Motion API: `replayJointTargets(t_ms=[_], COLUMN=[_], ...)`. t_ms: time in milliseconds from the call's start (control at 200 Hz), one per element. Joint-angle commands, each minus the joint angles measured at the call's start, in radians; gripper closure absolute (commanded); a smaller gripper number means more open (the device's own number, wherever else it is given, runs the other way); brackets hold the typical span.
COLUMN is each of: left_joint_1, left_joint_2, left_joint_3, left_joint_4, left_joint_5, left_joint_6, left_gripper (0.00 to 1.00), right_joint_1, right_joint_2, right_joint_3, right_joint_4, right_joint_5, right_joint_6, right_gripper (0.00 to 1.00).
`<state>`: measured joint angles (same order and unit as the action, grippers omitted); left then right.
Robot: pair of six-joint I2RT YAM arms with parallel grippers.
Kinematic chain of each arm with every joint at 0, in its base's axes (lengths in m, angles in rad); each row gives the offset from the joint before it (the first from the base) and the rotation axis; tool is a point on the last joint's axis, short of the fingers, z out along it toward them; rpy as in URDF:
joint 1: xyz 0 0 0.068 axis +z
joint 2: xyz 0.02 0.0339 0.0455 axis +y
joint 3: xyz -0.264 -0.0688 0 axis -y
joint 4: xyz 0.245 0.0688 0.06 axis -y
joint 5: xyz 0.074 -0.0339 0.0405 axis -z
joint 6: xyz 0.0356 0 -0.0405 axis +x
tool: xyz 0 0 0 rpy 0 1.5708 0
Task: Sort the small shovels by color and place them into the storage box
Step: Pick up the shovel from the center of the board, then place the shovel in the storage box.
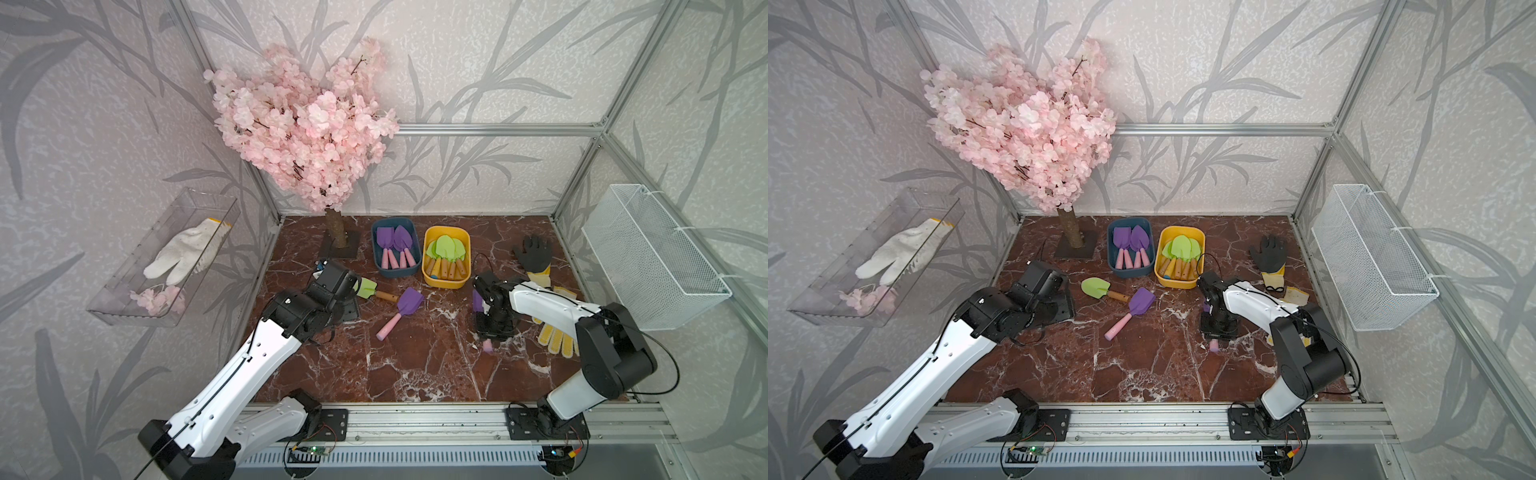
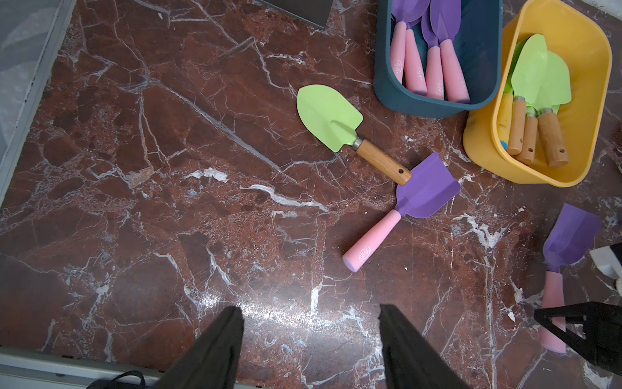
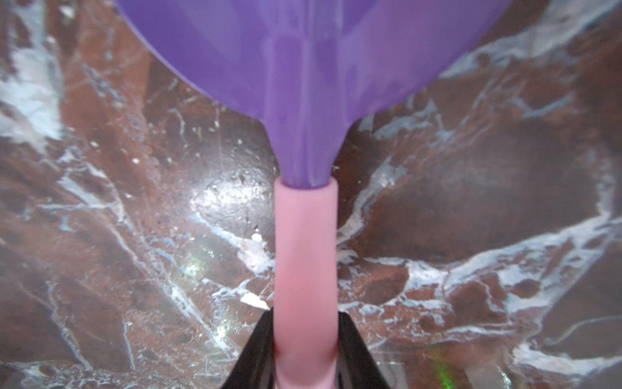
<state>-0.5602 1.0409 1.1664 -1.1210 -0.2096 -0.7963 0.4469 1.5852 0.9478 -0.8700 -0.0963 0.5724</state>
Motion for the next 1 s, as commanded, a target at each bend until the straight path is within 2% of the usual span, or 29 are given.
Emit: replayJointTargets(t_ms=[0, 290, 615, 730, 995], left_joint_1=[0.007, 0.013, 0.019, 0.020, 0.030], left_joint_2=[-0.005, 0.018, 0.019, 0.015, 0.006], left_joint_3=[-0.011, -0.008, -0.005, -0.001, 0.011], left_joint_4=[0.005, 0.027, 0.029, 0.027, 0.000], left_joint_5=[0.001, 0.013, 0.028, 0.030, 0.026], left_joint_6=[0.006, 0.006, 0.003, 0.002, 0.002], left_gripper=[0.32, 0.32, 0.32, 0.32, 0.32], right_joint_1=[0.002, 0.002, 0.002, 0.004, 0.020], right_joint_2=[-0.069, -0.159, -0.147, -0.103, 0.142], right_joint_3=[0.065, 0.232, 0.503, 0.626, 1.049], right_joint_4=[-0.072, -0.215, -0.313, -0.307, -0.365], right_joint_5=[0.046, 0.102, 0.114, 0.106, 0.081], right_joint_6=[-0.016, -0.066, -0.113, -0.127, -0.160], right_gripper=[0.83, 0.88, 0.89, 0.89, 0.90])
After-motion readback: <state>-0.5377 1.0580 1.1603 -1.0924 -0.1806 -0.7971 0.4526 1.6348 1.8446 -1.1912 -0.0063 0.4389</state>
